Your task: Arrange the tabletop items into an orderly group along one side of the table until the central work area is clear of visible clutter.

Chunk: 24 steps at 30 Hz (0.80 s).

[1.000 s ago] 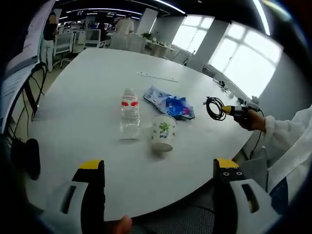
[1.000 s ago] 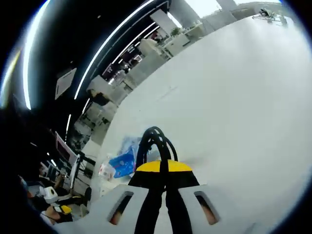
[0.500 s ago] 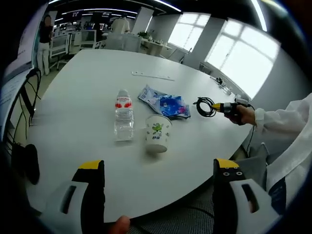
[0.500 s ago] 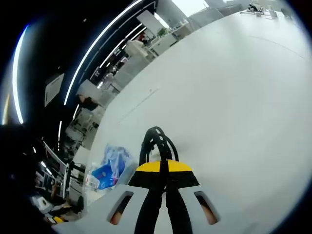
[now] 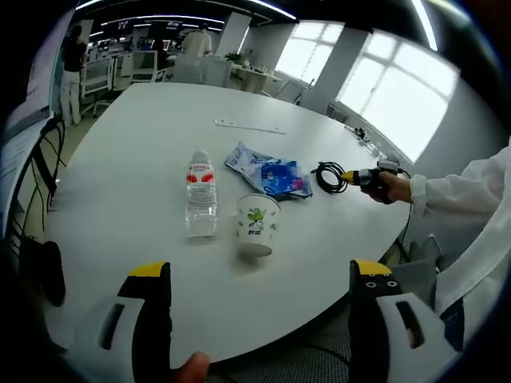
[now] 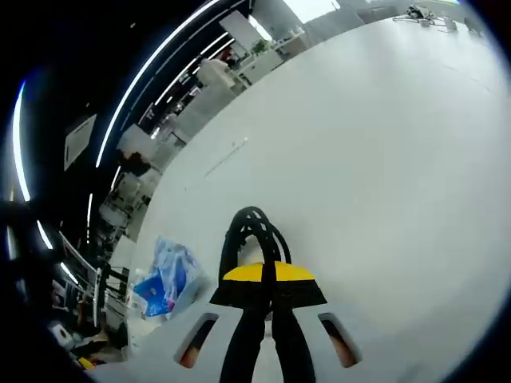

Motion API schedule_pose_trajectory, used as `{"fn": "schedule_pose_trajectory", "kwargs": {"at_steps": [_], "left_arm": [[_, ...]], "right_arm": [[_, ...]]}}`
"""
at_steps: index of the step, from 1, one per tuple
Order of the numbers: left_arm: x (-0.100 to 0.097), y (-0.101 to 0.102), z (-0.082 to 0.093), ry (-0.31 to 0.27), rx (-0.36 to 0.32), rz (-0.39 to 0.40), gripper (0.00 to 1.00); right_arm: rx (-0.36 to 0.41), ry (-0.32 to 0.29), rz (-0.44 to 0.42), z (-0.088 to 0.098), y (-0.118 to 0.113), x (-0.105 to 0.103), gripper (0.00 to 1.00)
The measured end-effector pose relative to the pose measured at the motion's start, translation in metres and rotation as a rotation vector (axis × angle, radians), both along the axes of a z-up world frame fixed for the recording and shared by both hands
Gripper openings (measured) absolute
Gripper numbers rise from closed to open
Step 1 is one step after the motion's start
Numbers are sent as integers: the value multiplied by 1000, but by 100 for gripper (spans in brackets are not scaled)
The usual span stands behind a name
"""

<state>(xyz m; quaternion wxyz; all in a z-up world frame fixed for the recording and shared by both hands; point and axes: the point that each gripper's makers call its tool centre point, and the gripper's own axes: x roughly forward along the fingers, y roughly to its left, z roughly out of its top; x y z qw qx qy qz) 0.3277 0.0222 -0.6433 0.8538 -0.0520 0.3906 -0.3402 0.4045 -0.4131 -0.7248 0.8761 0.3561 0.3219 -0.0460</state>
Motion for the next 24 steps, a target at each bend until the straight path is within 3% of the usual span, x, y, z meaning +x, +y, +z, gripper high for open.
{"fn": "schedule_pose_trajectory", "kwargs": {"at_steps": [24], "left_arm": [[-1,5,4,-10,-8,41,95]], "right_arm": [[-49,64,-75,-21,-13,0,0]]}}
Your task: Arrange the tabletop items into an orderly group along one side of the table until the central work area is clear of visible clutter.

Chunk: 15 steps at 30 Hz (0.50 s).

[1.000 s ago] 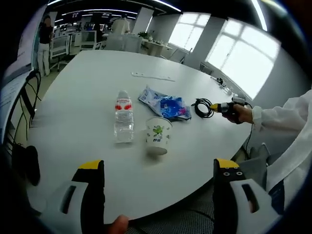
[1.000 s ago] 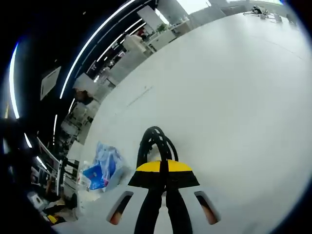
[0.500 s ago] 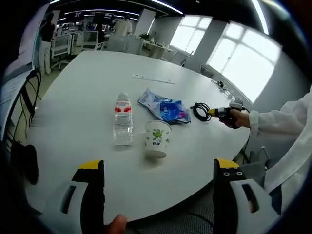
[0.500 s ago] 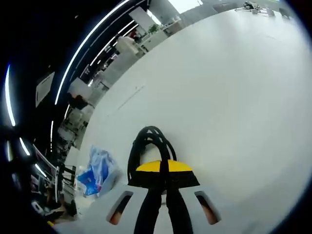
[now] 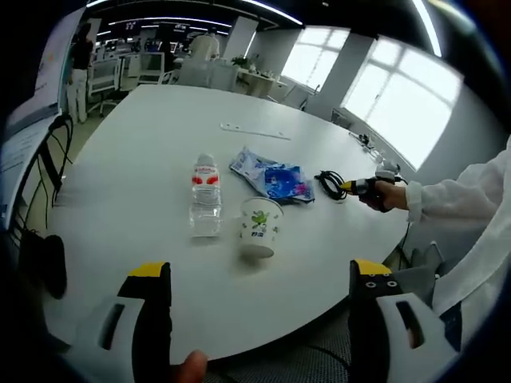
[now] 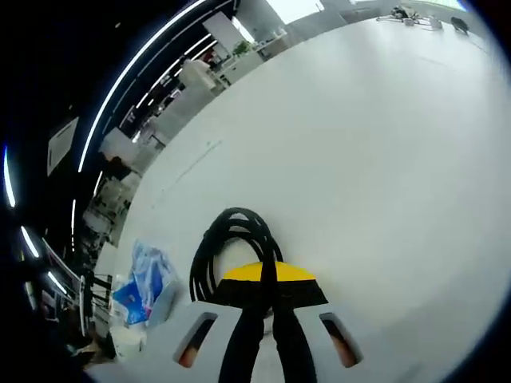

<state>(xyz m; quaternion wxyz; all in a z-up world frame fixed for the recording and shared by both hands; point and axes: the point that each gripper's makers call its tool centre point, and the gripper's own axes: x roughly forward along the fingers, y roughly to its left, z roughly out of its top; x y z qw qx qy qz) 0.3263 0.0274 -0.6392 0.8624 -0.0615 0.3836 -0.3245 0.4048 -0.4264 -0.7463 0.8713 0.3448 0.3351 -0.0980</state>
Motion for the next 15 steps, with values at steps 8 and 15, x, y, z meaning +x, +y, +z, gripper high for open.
{"fn": "schedule_pose_trajectory", "kwargs": {"at_steps": [8,15], "left_arm": [[1,0,1,-3,-4,2,95],[0,-3,0,-1,-8,-5,95]], "right_arm": [[-28,12,1,-2,-4,4,0],[-63,15,-4,-3,-5,5,0]]}}
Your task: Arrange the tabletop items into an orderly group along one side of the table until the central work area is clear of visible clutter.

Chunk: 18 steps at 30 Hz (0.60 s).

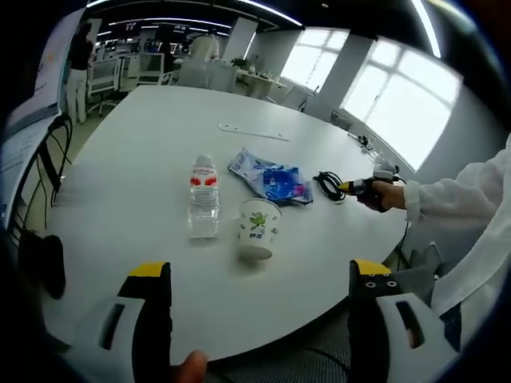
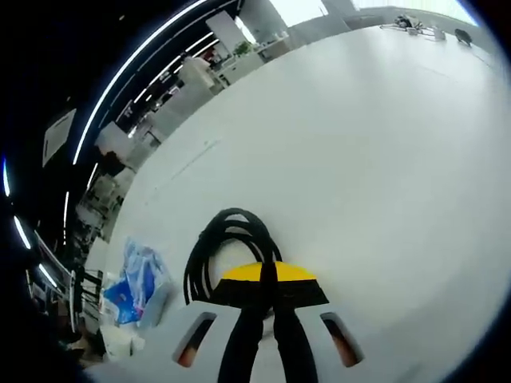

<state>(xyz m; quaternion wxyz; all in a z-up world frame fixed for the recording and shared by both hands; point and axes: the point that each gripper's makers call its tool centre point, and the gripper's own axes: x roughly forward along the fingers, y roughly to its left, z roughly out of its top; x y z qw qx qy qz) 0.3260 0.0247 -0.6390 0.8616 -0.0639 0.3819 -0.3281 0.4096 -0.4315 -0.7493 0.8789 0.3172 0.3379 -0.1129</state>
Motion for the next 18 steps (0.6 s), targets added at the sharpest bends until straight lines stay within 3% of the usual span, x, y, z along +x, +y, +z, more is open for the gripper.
{"fn": "schedule_pose_trajectory", "kwargs": {"at_steps": [4,6,8,12,16,18], "left_arm": [[0,-1,1,-3,-4,-1,95],[1,-1,2,-5,-8,-2,95],[2,-2,2,-8,-14,0,95],[3,-4,4,-10,-34,5,95],[3,-8,4,-15,-39,-7,95],[2,-9,4,-16,-42,-11,95]], "right_arm": [[-23,-12,-6,2,0,-1,3],[-31,-11,-2,2,1,-2,18],[-18,-47,-8,9,3,-2,27],[-52,-98,-25,23,-2,-6,39],[-73,-117,-30,31,-3,-10,66],[-99,-118,-5,34,-1,-12,69]]}}
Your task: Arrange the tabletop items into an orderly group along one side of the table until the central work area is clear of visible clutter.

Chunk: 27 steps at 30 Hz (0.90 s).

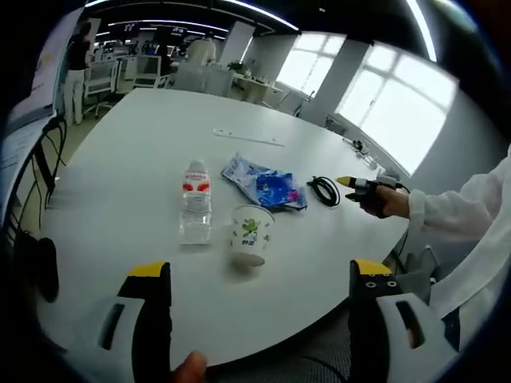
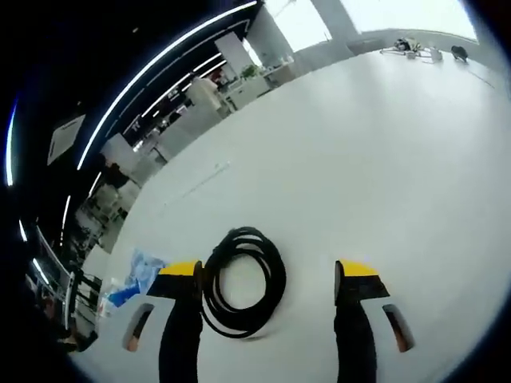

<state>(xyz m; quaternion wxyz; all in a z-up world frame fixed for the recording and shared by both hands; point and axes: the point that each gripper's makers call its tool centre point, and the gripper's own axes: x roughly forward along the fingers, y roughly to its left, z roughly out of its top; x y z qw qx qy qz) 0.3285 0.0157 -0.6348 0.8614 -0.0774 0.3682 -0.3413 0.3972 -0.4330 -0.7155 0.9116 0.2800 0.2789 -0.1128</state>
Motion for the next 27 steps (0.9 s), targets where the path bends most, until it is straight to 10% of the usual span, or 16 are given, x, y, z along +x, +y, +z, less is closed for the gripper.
{"fn": "schedule_pose_trajectory", "kwargs": {"at_steps": [27], "left_arm": [[3,-3,2,-8,-19,-3,95]], "right_arm": [[2,20,31,8,7,-6,67]]}}
